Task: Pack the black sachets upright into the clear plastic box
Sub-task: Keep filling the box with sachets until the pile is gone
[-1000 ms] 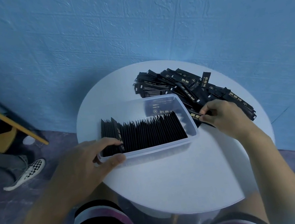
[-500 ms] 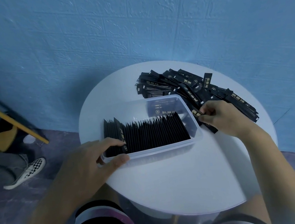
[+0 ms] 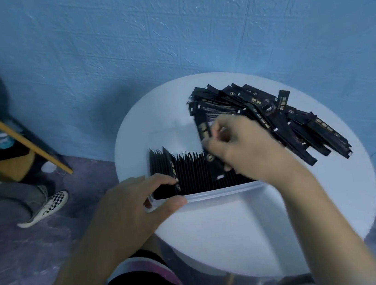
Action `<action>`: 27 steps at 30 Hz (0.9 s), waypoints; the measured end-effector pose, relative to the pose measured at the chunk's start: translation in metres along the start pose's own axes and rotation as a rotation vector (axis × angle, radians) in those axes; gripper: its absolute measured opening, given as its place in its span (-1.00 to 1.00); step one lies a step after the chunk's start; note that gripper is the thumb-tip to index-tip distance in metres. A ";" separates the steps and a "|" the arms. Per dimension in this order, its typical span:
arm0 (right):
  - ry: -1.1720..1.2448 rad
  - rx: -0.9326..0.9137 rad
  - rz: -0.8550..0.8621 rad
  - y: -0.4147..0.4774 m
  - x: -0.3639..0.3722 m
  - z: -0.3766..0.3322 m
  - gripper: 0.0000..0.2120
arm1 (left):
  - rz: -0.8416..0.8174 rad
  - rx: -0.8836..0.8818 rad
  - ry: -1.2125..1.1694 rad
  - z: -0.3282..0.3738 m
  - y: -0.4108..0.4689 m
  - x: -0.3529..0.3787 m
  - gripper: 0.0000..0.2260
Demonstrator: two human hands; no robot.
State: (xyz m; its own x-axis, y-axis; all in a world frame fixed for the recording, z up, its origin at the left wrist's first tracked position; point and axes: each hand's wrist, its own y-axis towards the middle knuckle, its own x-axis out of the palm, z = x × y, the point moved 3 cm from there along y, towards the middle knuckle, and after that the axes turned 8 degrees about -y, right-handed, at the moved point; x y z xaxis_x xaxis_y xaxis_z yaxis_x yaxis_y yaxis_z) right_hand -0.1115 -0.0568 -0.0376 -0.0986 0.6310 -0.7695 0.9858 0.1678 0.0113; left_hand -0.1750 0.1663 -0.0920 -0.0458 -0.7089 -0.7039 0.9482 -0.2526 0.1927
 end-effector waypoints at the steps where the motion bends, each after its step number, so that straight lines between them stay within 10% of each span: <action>1: -0.073 -0.003 -0.026 0.002 0.014 -0.004 -0.82 | 0.000 -0.004 0.002 0.000 0.001 0.001 -0.42; 15: 0.204 0.144 -0.367 0.008 0.055 -0.005 -0.85 | -0.018 0.002 0.008 0.000 0.001 0.004 -0.42; 27: 0.295 0.135 -0.466 0.015 0.056 -0.010 -0.41 | -0.109 0.026 -0.008 0.001 0.004 -0.005 -0.43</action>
State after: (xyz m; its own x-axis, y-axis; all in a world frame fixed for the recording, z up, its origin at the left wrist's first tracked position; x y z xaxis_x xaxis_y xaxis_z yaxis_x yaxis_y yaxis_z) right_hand -0.1034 -0.0116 -0.0741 -0.5418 0.7021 -0.4622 0.8359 0.3926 -0.3835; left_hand -0.1716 0.1680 -0.0868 -0.1508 -0.6814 -0.7162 0.9290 -0.3455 0.1331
